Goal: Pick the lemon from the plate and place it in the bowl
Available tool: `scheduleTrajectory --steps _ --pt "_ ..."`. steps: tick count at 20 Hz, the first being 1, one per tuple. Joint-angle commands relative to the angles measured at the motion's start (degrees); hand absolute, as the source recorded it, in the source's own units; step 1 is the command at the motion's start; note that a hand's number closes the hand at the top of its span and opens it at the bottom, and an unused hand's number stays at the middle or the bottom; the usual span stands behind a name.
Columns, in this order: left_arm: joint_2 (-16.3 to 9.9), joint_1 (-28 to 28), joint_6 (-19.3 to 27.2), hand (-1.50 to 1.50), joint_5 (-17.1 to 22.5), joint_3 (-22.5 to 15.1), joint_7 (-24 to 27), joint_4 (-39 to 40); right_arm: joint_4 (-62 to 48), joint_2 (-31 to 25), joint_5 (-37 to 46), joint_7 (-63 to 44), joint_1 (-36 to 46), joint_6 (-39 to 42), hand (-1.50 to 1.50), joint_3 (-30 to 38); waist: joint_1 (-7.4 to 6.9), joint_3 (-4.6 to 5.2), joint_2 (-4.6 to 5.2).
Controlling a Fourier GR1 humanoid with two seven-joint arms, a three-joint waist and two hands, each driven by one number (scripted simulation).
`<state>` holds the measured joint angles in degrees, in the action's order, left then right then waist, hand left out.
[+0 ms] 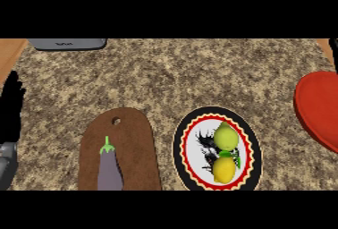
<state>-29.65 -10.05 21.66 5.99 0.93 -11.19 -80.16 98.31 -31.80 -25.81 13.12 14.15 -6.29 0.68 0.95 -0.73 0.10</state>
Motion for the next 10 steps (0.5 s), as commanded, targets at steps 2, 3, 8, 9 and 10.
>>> scheduleTrajectory --steps 2,3,8,9,10 --pt "-0.7 -1.1 -3.0 0.00 1.1 1.0 1.5 -0.4 9.5 0.4 11.4 -3.7 -6.9 -11.7 1.50 -2.8 0.72 0.86 -0.55" --pt "-0.3 -0.1 -3.3 0.00 0.9 -0.3 1.9 -2.7 11.2 -1.5 14.5 -7.6 -7.0 -15.0 1.50 -3.2 1.09 0.98 -0.98" --pt "0.9 0.7 -3.1 0.00 1.8 -0.3 2.9 -3.6 -1.8 -13.8 28.0 -19.0 -20.1 -16.7 -1.50 -2.1 9.10 3.03 0.26" --pt "1.2 1.7 -3.1 0.00 2.3 0.0 2.8 -3.7 -2.4 -10.0 28.0 -21.8 -22.7 -22.1 -1.50 -0.8 9.55 2.19 -0.74" --pt "1.8 2.2 -2.8 0.00 2.4 0.0 3.1 -3.5 -1.7 -7.0 28.9 -22.8 -24.1 -27.1 -1.50 0.5 10.15 1.83 -1.30"
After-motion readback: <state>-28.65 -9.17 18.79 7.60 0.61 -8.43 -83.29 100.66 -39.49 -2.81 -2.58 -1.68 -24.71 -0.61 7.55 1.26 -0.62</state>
